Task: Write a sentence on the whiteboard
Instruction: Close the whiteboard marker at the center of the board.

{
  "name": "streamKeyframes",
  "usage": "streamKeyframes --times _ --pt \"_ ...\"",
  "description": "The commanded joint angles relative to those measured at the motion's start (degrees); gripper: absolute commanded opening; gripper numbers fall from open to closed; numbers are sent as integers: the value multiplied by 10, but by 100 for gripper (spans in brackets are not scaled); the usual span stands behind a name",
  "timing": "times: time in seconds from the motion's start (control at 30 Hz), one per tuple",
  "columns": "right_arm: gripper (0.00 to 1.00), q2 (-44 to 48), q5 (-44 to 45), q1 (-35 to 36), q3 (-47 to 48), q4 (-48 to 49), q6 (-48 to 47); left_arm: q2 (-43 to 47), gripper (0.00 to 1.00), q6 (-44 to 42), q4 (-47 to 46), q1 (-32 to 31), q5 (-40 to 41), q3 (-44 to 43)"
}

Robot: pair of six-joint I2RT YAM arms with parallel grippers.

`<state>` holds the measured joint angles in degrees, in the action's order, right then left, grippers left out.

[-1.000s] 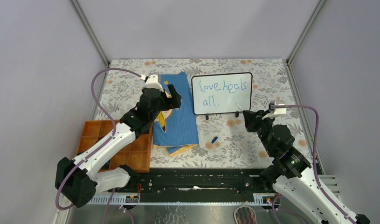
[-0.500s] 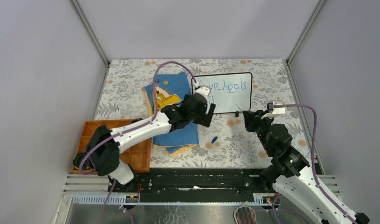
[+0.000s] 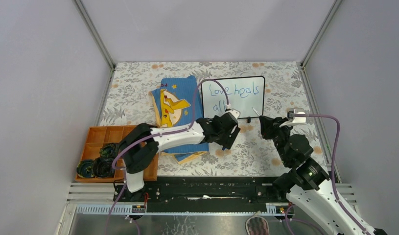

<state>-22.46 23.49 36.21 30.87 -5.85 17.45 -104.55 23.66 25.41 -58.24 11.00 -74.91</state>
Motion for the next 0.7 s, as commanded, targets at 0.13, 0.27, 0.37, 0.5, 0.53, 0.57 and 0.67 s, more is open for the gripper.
streamKeyframes --times 0.13,0.27,0.37,0.5,0.53,0.57,0.67 --pt "0 22 26 -3 17 2 -11 -62 64 -12 -1 -11 -84 -37" --pt "0 21 25 -3 17 6 -11 -76 58 -17 0 -13 -86 -38" --pt "0 21 24 -3 15 7 -10 -84 55 -22 0 -13 -82 -40" --pt "0 24 24 -3 15 5 -10 -96 53 -27 0 -13 -74 -46" --pt "0 24 24 -3 15 4 -9 -99 52 -28 0 -13 -74 -48" --pt "0 25 24 -3 15 4 -9 -104 51 -29 0 -13 -74 -51" --pt "0 27 26 -3 15 1 -9 -115 50 -30 5 -12 -70 -64"
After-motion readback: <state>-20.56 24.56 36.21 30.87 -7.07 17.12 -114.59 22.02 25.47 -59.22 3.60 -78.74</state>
